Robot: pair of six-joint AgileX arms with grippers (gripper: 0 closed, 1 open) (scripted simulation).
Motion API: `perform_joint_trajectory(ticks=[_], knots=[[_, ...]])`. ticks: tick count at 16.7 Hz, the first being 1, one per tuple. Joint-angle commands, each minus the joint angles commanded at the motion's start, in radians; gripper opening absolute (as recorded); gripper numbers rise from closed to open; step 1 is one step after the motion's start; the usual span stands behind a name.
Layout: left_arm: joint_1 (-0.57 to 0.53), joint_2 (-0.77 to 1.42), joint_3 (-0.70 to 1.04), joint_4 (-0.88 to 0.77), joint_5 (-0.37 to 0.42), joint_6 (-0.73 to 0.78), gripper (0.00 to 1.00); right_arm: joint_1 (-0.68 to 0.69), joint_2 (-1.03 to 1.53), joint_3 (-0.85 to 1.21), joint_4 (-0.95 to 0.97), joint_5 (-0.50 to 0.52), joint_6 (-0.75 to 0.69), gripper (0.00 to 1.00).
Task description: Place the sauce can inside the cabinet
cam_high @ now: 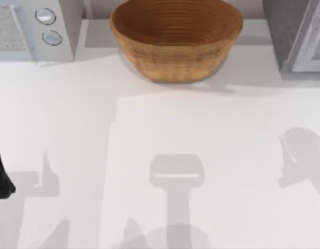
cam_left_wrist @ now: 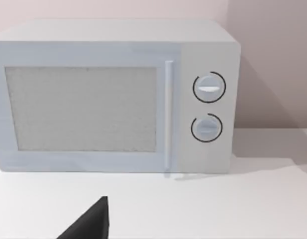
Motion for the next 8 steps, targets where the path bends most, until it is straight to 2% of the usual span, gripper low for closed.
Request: perform_joint_trajectory(ticks=[4, 8], knots=[[0.000, 0.000, 0.000, 0.000, 0.000, 0.000, 1.00, -0.047, -0.216, -0.179, -0.136, 0.191, 0.052, 0.00], [0.000, 0.000, 0.000, 0.000, 0.000, 0.000, 1.00, -0.070, -0.271, -0.235, -0.187, 0.241, 0.076, 0.00]])
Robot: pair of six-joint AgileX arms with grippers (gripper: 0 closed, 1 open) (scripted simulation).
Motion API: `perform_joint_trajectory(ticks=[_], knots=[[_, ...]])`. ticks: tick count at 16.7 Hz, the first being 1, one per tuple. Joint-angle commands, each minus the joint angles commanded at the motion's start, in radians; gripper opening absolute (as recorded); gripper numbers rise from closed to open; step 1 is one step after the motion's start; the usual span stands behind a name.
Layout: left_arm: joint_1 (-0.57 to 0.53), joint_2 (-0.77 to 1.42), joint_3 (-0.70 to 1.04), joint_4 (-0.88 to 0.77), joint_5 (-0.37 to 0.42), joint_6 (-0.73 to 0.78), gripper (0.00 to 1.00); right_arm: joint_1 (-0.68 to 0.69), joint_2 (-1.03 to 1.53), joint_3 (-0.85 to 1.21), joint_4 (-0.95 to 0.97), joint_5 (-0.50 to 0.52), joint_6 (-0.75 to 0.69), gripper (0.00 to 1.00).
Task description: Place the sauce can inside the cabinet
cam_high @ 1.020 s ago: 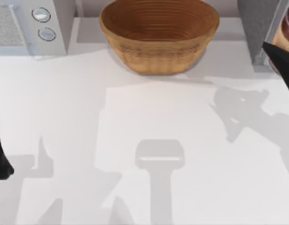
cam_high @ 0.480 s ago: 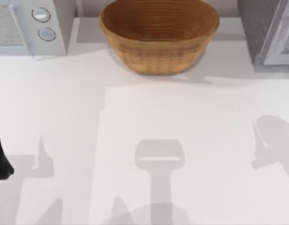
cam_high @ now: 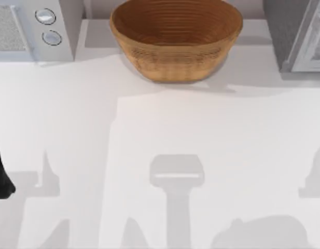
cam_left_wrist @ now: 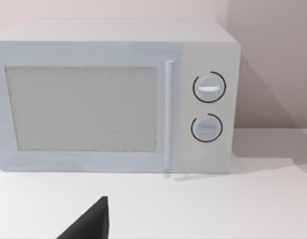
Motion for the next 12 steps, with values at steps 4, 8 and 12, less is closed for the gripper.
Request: perform_joint_trajectory(ticks=[4, 8, 12], knots=[[0.000, 0.000, 0.000, 0.000, 0.000, 0.000, 1.00, 0.004, 0.005, 0.000, 0.001, -0.002, 0.000, 0.00], [0.000, 0.000, 0.000, 0.000, 0.000, 0.000, 1.00, 0.016, 0.055, 0.063, -0.016, 0.001, 0.005, 0.00], [0.000, 0.000, 0.000, 0.000, 0.000, 0.000, 1.00, 0.044, 0.232, 0.289, -0.082, 0.025, 0.016, 0.00]])
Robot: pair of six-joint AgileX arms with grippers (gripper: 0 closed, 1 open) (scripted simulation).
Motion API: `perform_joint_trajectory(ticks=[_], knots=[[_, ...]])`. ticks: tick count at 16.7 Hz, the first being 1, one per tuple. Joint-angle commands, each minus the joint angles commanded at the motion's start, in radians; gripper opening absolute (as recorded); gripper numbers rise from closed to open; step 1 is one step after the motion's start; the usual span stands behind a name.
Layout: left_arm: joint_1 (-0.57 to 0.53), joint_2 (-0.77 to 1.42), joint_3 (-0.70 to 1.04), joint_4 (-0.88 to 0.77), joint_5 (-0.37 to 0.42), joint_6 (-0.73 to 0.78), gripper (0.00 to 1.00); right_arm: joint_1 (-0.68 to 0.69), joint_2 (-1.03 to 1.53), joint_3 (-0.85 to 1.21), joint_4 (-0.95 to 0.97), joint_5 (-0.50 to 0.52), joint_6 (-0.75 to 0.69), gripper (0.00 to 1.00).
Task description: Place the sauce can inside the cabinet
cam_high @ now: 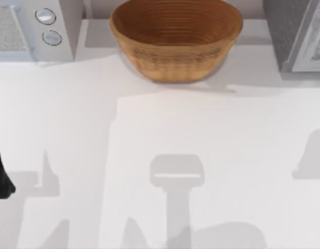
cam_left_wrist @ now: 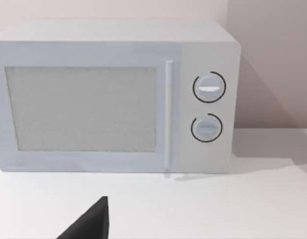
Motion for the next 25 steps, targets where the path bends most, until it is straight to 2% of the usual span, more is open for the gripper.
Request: perform_joint_trajectory(ticks=[11, 15, 20, 25], knots=[[0.000, 0.000, 0.000, 0.000, 0.000, 0.000, 1.00, 0.090, 0.719, 1.026, -0.279, 0.117, 0.019, 0.00], [0.000, 0.000, 0.000, 0.000, 0.000, 0.000, 1.00, 0.122, 0.941, 1.339, -0.365, 0.148, 0.014, 0.00], [0.000, 0.000, 0.000, 0.000, 0.000, 0.000, 1.00, 0.146, 1.103, 1.553, -0.428, 0.172, 0.002, 0.00], [0.000, 0.000, 0.000, 0.000, 0.000, 0.000, 1.00, 0.148, 1.120, 1.574, -0.435, 0.174, 0.000, 0.00]])
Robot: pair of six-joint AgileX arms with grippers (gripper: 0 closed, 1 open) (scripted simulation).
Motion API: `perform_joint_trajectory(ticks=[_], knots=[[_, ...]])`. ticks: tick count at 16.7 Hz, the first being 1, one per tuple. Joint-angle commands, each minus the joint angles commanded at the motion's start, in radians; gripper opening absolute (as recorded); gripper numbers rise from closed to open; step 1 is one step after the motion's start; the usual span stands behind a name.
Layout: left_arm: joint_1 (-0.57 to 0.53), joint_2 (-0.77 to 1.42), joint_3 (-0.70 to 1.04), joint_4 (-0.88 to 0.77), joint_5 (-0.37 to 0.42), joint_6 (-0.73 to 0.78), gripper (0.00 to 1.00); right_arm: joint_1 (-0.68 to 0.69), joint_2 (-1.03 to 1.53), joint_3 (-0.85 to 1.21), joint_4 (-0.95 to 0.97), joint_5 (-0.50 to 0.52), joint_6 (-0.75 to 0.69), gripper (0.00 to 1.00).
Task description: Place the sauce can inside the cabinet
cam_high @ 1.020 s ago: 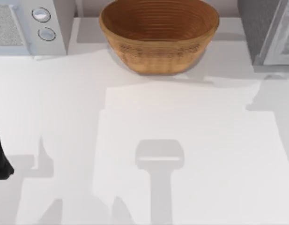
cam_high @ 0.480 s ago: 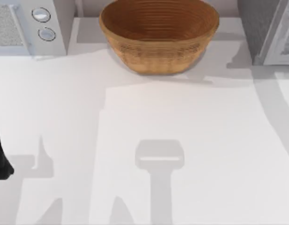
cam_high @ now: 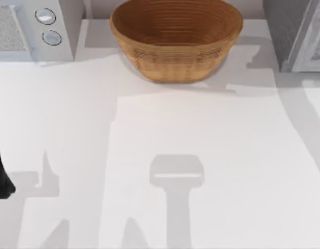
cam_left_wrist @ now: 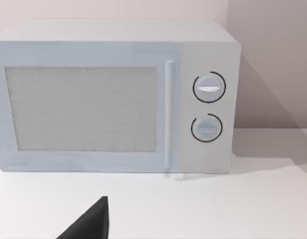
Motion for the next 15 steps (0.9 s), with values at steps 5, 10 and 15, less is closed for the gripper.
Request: perform_joint_trajectory(ticks=[5, 10, 15], knots=[[0.000, 0.000, 0.000, 0.000, 0.000, 0.000, 1.00, -0.010, 0.064, 0.054, 0.006, -0.023, -0.003, 0.00], [0.000, 0.000, 0.000, 0.000, 0.000, 0.000, 1.00, -0.048, 0.290, 0.245, 0.047, -0.042, -0.004, 0.00], [0.000, 0.000, 0.000, 0.000, 0.000, 0.000, 1.00, -0.076, 0.491, 0.408, 0.063, -0.075, 0.000, 0.00]])
